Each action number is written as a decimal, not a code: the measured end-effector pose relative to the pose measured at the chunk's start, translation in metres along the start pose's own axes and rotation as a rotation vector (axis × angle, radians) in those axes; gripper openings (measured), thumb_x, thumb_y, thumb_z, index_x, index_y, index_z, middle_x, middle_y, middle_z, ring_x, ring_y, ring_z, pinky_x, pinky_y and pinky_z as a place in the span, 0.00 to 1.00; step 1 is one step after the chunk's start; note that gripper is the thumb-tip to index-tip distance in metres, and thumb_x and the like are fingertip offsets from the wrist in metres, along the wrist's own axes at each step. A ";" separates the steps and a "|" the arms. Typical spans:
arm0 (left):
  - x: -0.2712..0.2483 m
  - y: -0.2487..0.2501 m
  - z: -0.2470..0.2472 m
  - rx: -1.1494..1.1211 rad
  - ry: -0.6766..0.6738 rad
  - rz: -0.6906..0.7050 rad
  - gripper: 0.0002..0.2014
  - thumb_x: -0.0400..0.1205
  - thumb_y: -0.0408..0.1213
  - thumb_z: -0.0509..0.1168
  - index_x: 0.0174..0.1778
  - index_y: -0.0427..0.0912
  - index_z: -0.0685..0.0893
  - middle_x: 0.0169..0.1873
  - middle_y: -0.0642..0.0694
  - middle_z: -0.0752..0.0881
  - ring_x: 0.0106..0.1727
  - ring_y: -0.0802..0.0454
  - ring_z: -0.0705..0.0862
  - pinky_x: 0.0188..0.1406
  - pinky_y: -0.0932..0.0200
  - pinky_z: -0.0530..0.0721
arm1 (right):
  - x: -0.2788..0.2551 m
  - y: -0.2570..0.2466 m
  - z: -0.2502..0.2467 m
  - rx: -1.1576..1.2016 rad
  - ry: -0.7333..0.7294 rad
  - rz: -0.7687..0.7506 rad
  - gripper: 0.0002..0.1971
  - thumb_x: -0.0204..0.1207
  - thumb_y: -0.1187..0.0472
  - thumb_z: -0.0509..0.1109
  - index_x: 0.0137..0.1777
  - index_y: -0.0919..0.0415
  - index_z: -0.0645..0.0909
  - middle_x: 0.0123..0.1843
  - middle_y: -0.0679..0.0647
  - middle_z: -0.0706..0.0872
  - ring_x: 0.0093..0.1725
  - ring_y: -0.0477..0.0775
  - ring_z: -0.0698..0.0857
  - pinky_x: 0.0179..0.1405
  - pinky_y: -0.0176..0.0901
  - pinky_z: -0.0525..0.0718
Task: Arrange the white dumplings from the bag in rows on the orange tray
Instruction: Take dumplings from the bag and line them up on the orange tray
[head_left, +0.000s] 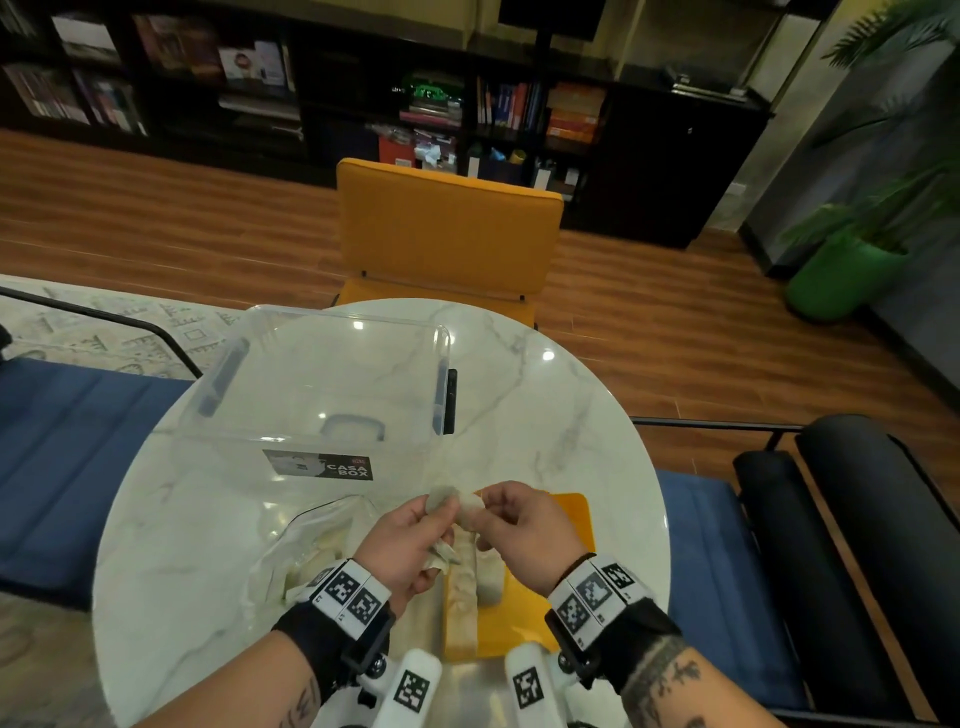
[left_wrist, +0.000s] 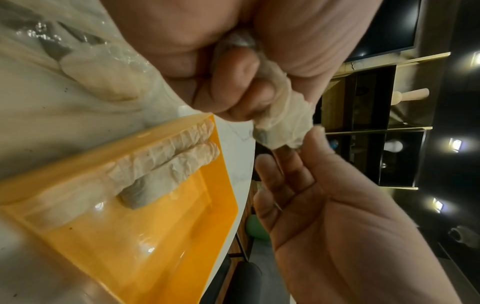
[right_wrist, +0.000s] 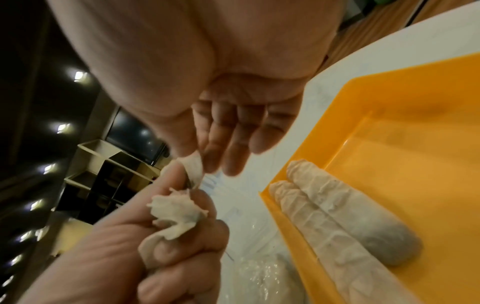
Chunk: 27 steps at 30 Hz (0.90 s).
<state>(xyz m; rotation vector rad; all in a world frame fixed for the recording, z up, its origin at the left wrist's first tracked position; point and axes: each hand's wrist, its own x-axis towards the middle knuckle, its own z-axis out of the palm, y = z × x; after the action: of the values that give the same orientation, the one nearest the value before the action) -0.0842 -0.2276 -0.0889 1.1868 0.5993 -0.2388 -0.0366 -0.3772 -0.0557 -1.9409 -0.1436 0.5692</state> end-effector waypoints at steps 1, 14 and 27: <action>-0.001 0.001 0.001 0.010 -0.002 0.007 0.10 0.81 0.45 0.69 0.42 0.42 0.84 0.26 0.49 0.77 0.20 0.58 0.69 0.14 0.68 0.60 | 0.001 0.001 -0.001 -0.018 0.056 -0.009 0.06 0.79 0.53 0.75 0.47 0.56 0.84 0.41 0.53 0.91 0.37 0.49 0.89 0.44 0.47 0.89; 0.007 -0.041 -0.018 1.066 0.103 0.042 0.28 0.75 0.60 0.69 0.69 0.52 0.78 0.60 0.50 0.86 0.55 0.54 0.86 0.51 0.61 0.82 | -0.007 0.027 -0.028 -0.867 -0.251 0.040 0.09 0.82 0.55 0.63 0.56 0.49 0.85 0.55 0.49 0.88 0.53 0.53 0.86 0.53 0.46 0.86; 0.006 -0.049 -0.019 1.178 0.004 0.082 0.33 0.78 0.57 0.67 0.79 0.55 0.69 0.74 0.50 0.78 0.72 0.52 0.79 0.69 0.58 0.77 | 0.019 0.055 -0.002 -1.062 -0.445 0.122 0.09 0.78 0.59 0.71 0.55 0.47 0.86 0.55 0.49 0.88 0.53 0.55 0.86 0.54 0.50 0.87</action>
<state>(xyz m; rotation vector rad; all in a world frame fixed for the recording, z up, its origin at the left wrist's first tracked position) -0.1084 -0.2275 -0.1358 2.3367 0.3872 -0.5562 -0.0280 -0.3963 -0.1101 -2.8089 -0.7318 1.1574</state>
